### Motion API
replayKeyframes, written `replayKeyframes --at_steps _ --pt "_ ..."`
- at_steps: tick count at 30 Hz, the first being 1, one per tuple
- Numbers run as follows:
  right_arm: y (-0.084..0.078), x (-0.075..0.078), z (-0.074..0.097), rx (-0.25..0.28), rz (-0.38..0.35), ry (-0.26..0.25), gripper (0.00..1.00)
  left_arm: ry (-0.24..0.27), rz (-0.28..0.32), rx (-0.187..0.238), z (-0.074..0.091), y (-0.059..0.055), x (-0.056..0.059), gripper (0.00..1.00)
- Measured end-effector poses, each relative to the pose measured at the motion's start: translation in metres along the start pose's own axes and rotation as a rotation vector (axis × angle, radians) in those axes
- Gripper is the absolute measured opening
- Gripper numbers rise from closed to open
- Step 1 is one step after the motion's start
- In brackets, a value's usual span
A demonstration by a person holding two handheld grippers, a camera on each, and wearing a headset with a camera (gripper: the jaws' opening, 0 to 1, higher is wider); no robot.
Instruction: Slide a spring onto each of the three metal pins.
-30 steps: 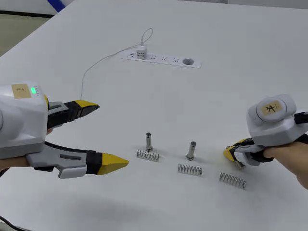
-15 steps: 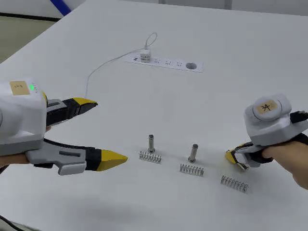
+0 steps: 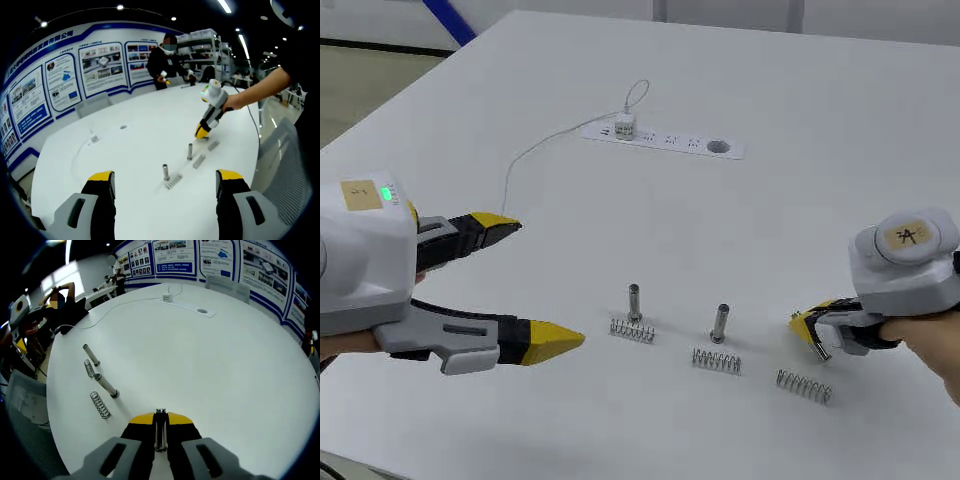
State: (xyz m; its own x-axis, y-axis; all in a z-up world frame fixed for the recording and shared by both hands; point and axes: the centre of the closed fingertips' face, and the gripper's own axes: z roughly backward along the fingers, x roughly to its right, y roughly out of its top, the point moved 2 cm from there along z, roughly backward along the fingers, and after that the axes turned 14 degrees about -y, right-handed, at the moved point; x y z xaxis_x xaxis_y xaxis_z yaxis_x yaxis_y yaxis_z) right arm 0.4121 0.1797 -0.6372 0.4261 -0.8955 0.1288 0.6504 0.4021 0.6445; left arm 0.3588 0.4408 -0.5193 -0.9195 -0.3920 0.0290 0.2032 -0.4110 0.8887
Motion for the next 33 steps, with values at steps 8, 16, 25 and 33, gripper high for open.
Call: replayKeyframes --at_steps 8,16,25,33 --pt "0.003 0.003 0.008 0.042 -0.003 -0.002 0.08 0.006 -0.01 0.012 0.001 0.005 0.0 0.84" --pt "0.004 0.001 0.015 0.075 0.003 -0.005 0.08 0.0 -0.033 -0.014 0.007 0.005 0.001 0.84" --pt "0.007 0.004 0.014 0.121 0.017 -0.011 0.08 0.002 -0.056 -0.033 0.012 0.007 0.002 0.85" --pt "0.005 0.006 0.021 0.193 0.021 -0.006 0.08 0.011 -0.052 -0.026 0.011 0.008 0.003 0.84"
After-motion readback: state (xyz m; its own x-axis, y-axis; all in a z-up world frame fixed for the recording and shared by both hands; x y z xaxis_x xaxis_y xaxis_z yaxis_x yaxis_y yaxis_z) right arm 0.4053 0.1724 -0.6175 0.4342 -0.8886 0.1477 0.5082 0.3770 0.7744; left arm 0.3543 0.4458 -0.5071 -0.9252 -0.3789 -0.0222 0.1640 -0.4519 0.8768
